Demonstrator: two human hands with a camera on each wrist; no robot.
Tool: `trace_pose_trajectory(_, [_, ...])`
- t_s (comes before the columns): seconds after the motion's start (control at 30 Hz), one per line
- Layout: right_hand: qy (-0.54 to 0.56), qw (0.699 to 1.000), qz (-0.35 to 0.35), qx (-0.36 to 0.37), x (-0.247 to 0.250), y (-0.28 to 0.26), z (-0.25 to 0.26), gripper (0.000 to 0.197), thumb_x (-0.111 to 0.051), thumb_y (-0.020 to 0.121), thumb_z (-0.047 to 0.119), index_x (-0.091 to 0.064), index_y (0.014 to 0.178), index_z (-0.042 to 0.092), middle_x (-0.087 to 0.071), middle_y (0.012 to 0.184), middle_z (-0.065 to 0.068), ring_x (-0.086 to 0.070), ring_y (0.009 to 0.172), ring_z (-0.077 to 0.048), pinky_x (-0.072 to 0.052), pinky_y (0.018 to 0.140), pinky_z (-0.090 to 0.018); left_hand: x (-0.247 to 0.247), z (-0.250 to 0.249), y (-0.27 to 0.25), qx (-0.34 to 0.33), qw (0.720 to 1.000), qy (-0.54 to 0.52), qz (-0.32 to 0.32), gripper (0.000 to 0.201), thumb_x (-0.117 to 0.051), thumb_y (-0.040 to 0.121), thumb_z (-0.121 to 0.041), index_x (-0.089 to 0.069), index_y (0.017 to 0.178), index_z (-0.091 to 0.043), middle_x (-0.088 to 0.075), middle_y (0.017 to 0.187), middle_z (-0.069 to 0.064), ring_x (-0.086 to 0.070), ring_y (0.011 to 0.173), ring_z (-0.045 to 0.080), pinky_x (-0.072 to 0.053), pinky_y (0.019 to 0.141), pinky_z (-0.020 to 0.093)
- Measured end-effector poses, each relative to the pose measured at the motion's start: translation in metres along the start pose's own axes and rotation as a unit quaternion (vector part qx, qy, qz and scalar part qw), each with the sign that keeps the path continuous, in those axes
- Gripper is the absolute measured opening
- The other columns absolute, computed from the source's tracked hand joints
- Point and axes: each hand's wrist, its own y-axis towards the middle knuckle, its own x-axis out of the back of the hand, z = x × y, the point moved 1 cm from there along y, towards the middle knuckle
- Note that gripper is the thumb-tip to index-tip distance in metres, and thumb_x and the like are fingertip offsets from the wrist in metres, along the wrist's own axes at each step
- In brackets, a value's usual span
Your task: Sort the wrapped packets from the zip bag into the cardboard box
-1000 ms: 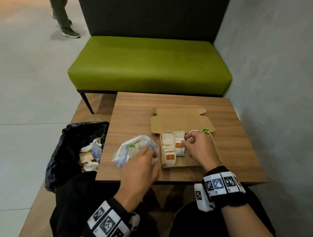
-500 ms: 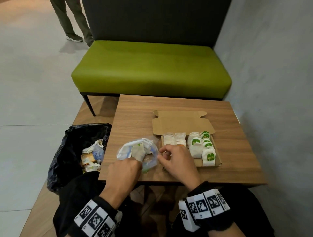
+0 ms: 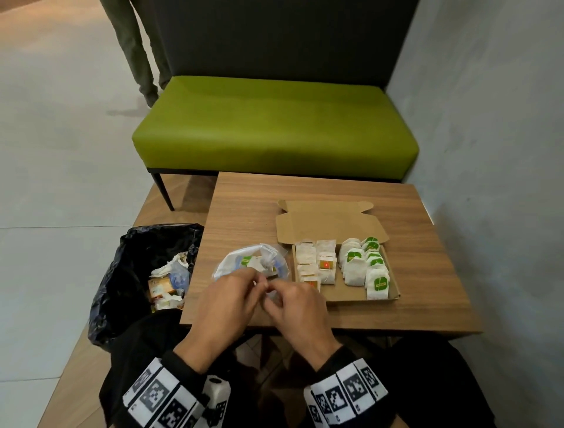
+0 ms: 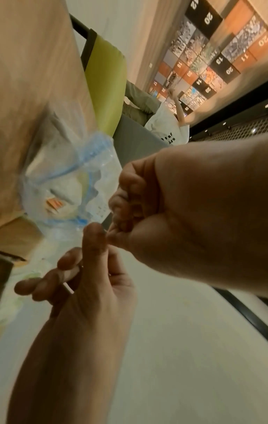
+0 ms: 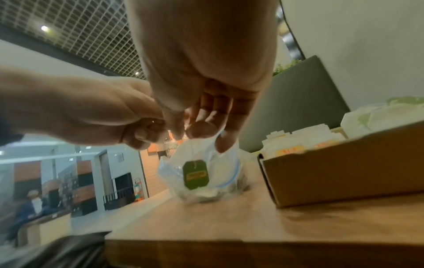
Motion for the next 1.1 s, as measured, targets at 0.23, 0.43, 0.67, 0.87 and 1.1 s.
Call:
trace_pose_trajectory(0.23, [0.142,0.989,-0.028,0.02,0.05,0.012,0.014,0.021,-0.06,0.093,0.039,-0.066,0.082,0.023,-0.063,0.074,0.011,-0.059,0.07,-0.006,-0.05,0.06,-0.031,0.012,-0.011,0.008,-0.074,0.97,-0.227,-0.044,0.019,-0.051,0.096,-0.043,-0.06,0.11,-0.035,-0.064,0.106,-0.018,-0.06,0.103,0.006,-0.044,0.081,0.014])
trace_pose_trajectory(0.43, [0.299,0.954,0.018,0.011,0.096,0.025,0.026,0.012,-0.064,0.095,0.021,-0.064,0.087,0.012,-0.072,0.065,-0.002,-0.068,0.058,-0.015,-0.058,0.062,-0.038,0.008,-0.018,0.005,-0.124,0.93,-0.337,0.081,0.056,-0.062,0.086,-0.055,-0.052,0.132,-0.024,-0.065,0.118,-0.011,-0.06,0.114,0.009,-0.046,0.095,0.02])
trace_pose_trajectory(0.67, [0.332,0.941,-0.065,0.019,0.117,0.032,0.023,0.013,-0.066,0.093,0.018,-0.065,0.083,0.011,-0.059,0.053,-0.013,-0.051,0.045,-0.032,-0.052,0.05,-0.044,0.0,-0.01,-0.003,-0.111,0.95,-0.279,0.081,0.008,-0.066,0.091,-0.024,-0.071,0.097,-0.025,-0.071,0.098,-0.013,-0.066,0.101,0.007,-0.049,0.088,0.022])
trace_pose_trajectory(0.87, [0.325,0.939,-0.107,0.012,0.123,0.039,0.015,0.008,-0.068,0.093,0.02,-0.069,0.086,0.017,-0.06,0.063,-0.004,-0.054,0.055,-0.009,-0.053,0.053,-0.054,-0.006,-0.003,-0.009,-0.106,0.952,-0.268,0.099,0.016,-0.062,0.095,-0.014,-0.07,0.099,-0.027,-0.07,0.102,-0.014,-0.065,0.105,0.011,-0.05,0.09,0.03])
trace_pose_trajectory(1.1, [0.286,0.946,-0.15,0.012,0.132,0.047,0.002,0.008,-0.069,0.092,0.03,-0.072,0.09,0.022,-0.055,0.063,0.004,-0.053,0.058,-0.015,-0.052,0.051,-0.055,-0.011,-0.003,-0.021,-0.048,0.935,-0.318,0.147,0.023,-0.05,0.1,-0.015,-0.056,0.121,-0.024,-0.074,0.107,-0.011,-0.065,0.11,0.008,-0.052,0.095,0.033])
